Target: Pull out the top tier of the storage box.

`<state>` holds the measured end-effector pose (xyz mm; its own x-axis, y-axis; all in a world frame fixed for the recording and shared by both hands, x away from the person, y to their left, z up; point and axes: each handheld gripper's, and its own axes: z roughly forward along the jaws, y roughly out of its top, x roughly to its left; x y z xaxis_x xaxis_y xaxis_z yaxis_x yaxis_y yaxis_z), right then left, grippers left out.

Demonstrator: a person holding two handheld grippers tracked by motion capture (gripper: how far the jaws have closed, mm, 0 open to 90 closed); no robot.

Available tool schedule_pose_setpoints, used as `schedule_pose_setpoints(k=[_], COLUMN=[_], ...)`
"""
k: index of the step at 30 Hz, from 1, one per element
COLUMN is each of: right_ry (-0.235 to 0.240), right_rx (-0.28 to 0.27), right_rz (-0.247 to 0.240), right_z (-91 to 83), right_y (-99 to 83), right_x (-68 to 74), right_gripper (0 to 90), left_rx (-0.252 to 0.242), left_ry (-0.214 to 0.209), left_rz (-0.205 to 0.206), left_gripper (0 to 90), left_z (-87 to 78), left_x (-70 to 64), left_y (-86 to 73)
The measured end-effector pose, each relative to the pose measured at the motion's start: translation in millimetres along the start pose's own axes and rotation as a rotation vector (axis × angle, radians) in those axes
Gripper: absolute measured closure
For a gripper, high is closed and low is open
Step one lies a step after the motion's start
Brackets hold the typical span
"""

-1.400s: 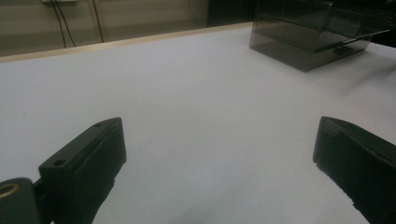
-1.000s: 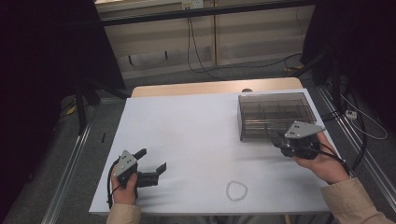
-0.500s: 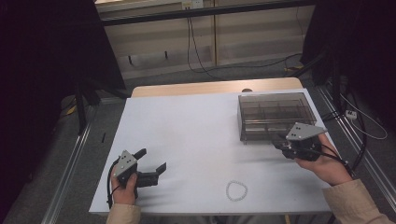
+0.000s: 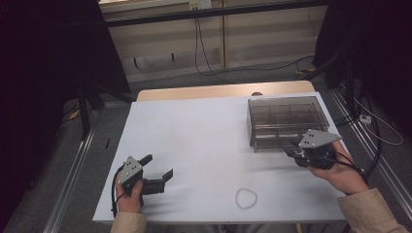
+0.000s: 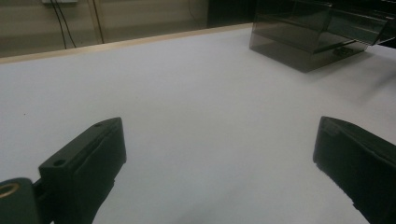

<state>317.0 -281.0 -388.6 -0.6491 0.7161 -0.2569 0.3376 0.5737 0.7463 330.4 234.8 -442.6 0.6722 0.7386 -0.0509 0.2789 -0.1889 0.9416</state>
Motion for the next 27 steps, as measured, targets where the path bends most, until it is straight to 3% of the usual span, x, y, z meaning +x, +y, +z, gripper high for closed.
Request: schedule_pose_setpoints(k=[27], right_ry=[0.008], right_rx=[-0.003], right_rz=[0.001], right_z=[-2.7], right_y=[-2.0], right_x=[2.4], right_gripper=[62.6], left_rx=[-0.002], left_ry=[-0.002], left_rz=[0.000], left_gripper=[2.7], left_z=[0.2], left_x=[-0.3], left_y=[0.0])
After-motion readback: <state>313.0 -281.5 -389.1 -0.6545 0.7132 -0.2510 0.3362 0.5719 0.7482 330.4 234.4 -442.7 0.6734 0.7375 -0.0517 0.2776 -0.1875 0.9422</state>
